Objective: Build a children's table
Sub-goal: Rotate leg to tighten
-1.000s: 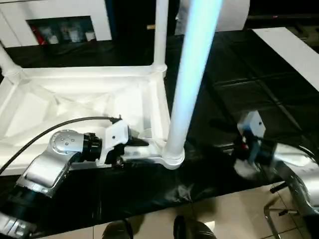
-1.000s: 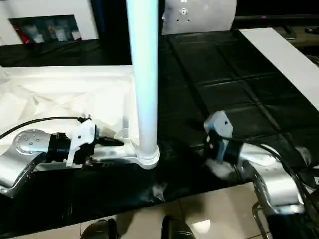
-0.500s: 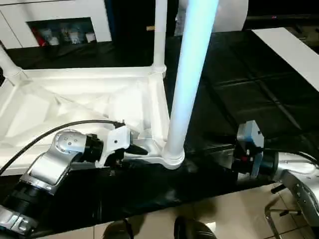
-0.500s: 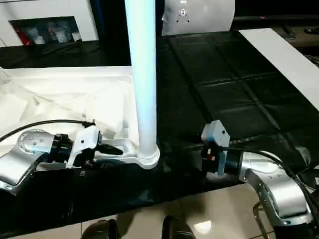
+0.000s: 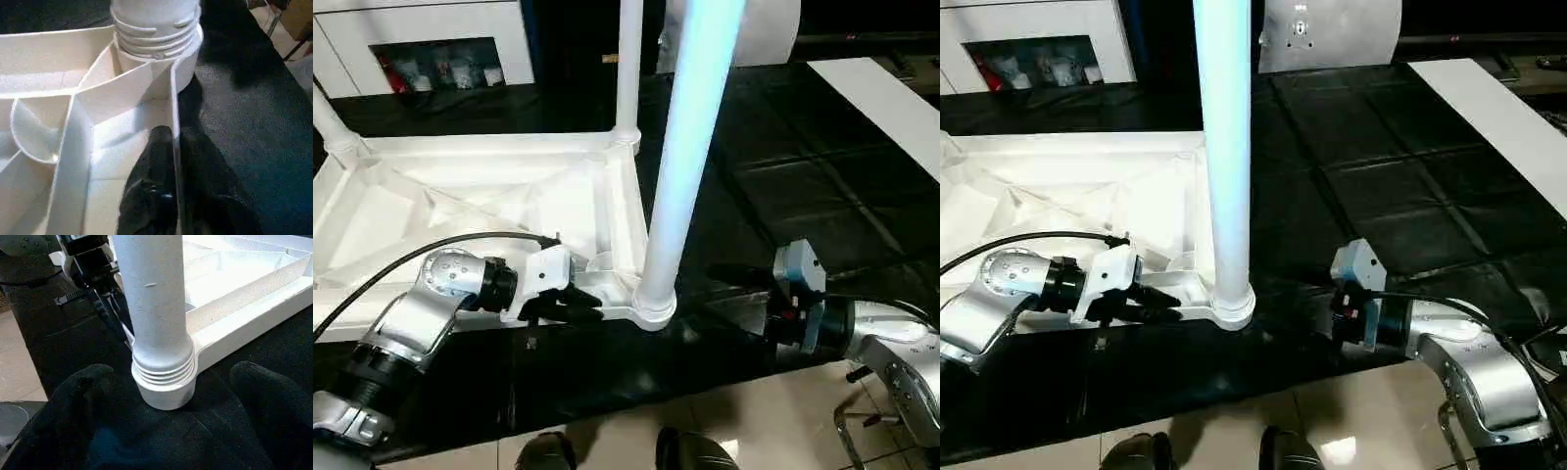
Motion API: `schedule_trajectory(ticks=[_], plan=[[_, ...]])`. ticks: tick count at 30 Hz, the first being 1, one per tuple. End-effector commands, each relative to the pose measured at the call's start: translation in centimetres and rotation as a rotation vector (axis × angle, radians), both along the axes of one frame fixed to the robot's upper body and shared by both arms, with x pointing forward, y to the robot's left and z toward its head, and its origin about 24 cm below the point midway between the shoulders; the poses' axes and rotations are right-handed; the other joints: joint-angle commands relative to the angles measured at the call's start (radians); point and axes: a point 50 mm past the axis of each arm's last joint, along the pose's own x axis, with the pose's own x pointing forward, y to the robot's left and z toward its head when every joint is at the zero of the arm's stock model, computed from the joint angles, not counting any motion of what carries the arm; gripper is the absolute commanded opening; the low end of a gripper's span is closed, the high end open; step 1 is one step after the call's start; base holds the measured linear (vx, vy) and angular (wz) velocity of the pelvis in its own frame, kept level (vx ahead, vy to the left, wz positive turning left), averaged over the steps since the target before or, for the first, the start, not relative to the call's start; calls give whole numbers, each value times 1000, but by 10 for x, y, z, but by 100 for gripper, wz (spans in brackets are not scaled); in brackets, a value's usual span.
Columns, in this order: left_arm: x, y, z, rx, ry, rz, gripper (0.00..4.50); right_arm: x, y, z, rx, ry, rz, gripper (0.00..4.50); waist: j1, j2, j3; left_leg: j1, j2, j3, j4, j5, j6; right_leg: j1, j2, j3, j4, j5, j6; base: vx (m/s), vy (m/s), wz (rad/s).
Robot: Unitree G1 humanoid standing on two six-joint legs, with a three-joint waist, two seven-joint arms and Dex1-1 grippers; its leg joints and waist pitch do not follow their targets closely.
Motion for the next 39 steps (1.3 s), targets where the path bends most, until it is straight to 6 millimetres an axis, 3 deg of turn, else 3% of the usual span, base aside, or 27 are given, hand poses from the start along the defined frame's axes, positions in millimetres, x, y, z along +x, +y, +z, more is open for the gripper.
schedule_trajectory(ticks=[1,7,11,13,15,17,18,20,23,25,27,39], plan=[[-1,6,-10,63,31,14,8,0,4,6,-1,-19,23,450,2,-4,-75,18,18,-12,-63,-307,35,43,-69,34,-113,-655,-61,0,0,0],[0,5,-10,66,42,-17,8,3,8,6,5,-21,45,450,-2,-3,-72,17,13,-18,-63,-324,29,43,-70,23,-125,-717,-32,0,0,0],[-1,3,-10,67,49,-41,8,6,11,6,7,-27,60,450,-7,9,-67,32,22,-23,-70,-372,28,42,-73,9,-133,-695,-53,0,0,0],[-4,-5,-9,66,57,-144,8,18,18,6,4,-65,90,450,-13,4,-62,34,22,-28,-73,-419,19,43,-77,2,-134,-699,-63,0,0,0],[-5,-8,-8,68,55,-183,8,23,22,6,6,-80,109,450,-17,2,-64,30,22,-30,-74,-410,17,48,-83,6,-130,-688,-70,0,0,0],[-5,-11,-8,82,49,-230,8,26,26,6,28,-67,152,450,-13,6,-62,37,27,-25,-75,-400,24,40,-83,15,-127,-651,-93,0,0,0],[-4,-13,-7,88,46,-253,8,28,28,5,33,-57,181,450,-8,5,-62,43,29,-21,-74,-400,29,36,-81,19,-124,-627,-110,0,0,0],[-3,-15,-5,94,41,-272,8,29,30,4,31,-50,206,450,3,8,-64,38,36,-21,-78,-383,28,42,-81,24,-111,-559,-140,0,0,0],[-1,-18,-2,105,30,-308,0,32,33,1,17,-28,275,415,11,7,-65,34,39,-18,-81,-382,22,47,-82,28,-96,-489,-174,0,0,0],[1,-20,-1,107,25,-316,0,31,35,0,21,-10,325,405,20,8,-66,28,40,-15,-81,-342,31,52,-85,32,-90,-442,-189,0,0,0],[2,-20,-1,111,22,-326,0,30,35,0,18,14,377,373,29,8,-68,31,42,-11,-79,-319,36,51,-85,34,-87,-411,-202,0,0,0],[3,-19,-1,125,31,-355,0,35,37,-7,-4,92,473,273,28,11,-57,20,43,-16,-87,-317,33,56,-86,31,-85,-424,-207,0,0,0]])
